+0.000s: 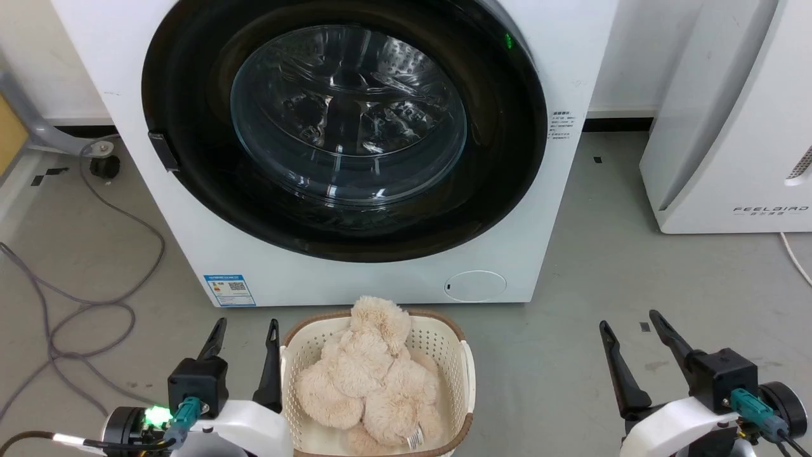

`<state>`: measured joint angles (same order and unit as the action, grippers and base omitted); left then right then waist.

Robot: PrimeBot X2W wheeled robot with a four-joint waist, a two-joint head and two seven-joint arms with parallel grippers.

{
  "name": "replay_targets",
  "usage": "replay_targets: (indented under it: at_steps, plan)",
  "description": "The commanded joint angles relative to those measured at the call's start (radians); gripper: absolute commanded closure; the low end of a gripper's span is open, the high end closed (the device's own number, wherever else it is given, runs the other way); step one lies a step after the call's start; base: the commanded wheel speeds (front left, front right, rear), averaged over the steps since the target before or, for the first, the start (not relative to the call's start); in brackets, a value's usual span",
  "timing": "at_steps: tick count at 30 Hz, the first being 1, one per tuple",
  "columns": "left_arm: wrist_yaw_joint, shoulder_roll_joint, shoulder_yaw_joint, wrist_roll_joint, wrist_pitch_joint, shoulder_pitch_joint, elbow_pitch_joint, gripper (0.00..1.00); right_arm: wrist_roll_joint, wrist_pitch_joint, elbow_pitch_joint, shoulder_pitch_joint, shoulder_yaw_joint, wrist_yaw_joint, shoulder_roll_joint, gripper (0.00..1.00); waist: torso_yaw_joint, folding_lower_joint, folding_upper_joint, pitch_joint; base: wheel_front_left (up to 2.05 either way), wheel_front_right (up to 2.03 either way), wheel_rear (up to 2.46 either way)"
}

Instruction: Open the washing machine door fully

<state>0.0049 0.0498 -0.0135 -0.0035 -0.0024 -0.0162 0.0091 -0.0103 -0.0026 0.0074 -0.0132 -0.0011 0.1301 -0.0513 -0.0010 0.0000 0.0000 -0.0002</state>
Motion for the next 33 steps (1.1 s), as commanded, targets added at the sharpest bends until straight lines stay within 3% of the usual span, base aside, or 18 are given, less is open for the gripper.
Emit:
replay_targets:
  at_steps: [1, 6, 7, 8, 25, 33]
  plan:
    - [0.000, 0.000, -0.003, -0.009, -0.012, 0.005, 0.007, 0.00, -0.009, -0.011, 0.003, -0.005, -0.003, 0.000, 0.000, 0.00, 0.000, 0.0000, 0.0000, 0.000, 0.00, 0.00, 0.00]
    - [-0.001, 0.000, -0.015, -0.015, -0.022, 0.009, 0.014, 0.00, -0.017, -0.022, 0.009, -0.009, -0.005, 0.000, 0.000, 0.00, -0.002, 0.0000, 0.0000, -0.001, 0.00, 0.00, 0.00]
    - [-0.001, 0.000, -0.017, -0.016, -0.025, 0.010, 0.016, 0.00, -0.019, -0.024, 0.010, -0.009, -0.005, 0.000, 0.000, 0.88, -0.002, 0.0000, 0.0000, -0.001, 0.00, 0.00, 0.00]
    - [-0.002, 0.000, -0.019, -0.017, -0.027, 0.011, 0.017, 0.00, -0.021, -0.026, 0.011, -0.010, -0.005, 0.000, 0.000, 1.00, -0.002, 0.0000, 0.0000, -0.001, 0.00, 0.00, 0.00]
    - [0.000, 0.000, -0.041, -0.044, -0.062, 0.020, 0.033, 0.00, -0.077, -0.062, 0.005, -0.016, -0.010, 0.000, 0.000, 1.00, -0.004, 0.0000, 0.0000, -0.003, 0.00, 0.00, 0.00]
    - [0.002, 0.000, -0.053, -0.055, -0.079, 0.027, 0.037, 0.00, -0.177, -0.078, 0.016, 0.000, -0.026, 0.000, 0.000, 1.00, 0.000, 0.0000, 0.0000, -0.002, 0.00, 0.00, 0.00]
